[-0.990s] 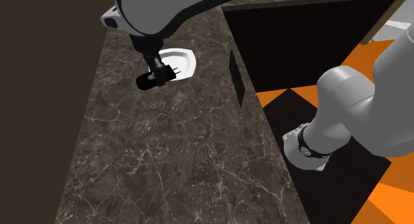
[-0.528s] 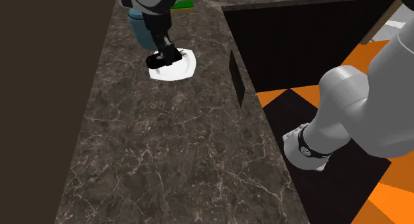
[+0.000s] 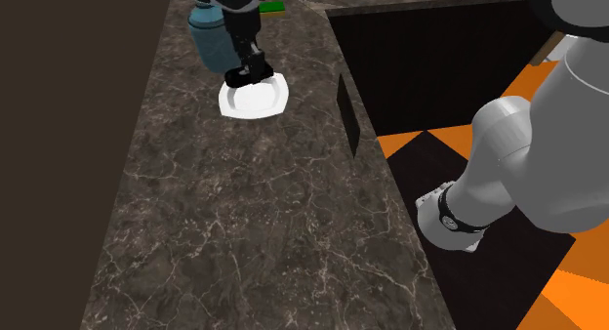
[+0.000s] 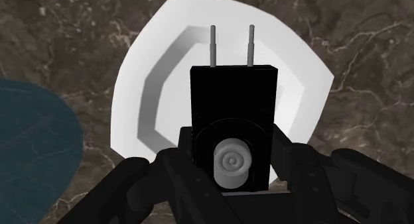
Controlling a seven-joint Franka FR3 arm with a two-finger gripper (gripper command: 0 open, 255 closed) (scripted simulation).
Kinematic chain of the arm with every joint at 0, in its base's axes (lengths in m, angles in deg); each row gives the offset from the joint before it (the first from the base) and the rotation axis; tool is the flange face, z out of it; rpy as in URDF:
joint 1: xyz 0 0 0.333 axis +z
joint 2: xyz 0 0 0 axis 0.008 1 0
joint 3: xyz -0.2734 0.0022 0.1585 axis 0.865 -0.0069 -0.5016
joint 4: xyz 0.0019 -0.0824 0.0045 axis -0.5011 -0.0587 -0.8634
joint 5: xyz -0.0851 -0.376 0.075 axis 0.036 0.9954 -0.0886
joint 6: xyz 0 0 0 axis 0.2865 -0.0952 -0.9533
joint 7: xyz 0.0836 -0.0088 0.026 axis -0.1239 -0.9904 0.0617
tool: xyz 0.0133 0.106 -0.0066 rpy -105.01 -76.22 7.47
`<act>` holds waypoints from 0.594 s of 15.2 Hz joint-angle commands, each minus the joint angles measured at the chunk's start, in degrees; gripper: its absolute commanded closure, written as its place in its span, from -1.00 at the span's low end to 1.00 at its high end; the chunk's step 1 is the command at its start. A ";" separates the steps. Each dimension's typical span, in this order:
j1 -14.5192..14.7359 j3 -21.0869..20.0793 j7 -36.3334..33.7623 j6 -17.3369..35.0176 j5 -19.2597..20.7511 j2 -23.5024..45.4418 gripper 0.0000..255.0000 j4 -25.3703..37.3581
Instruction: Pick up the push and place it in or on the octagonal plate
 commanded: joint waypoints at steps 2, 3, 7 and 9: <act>-0.09 -0.16 0.48 2.14 -0.63 0.71 1.00 -1.58; -0.14 -0.22 0.66 2.83 -0.88 1.00 1.00 -2.06; -0.39 -0.51 1.47 5.54 -1.98 2.27 1.00 -3.80; -0.54 -0.68 1.91 6.86 -2.59 2.98 1.00 -4.60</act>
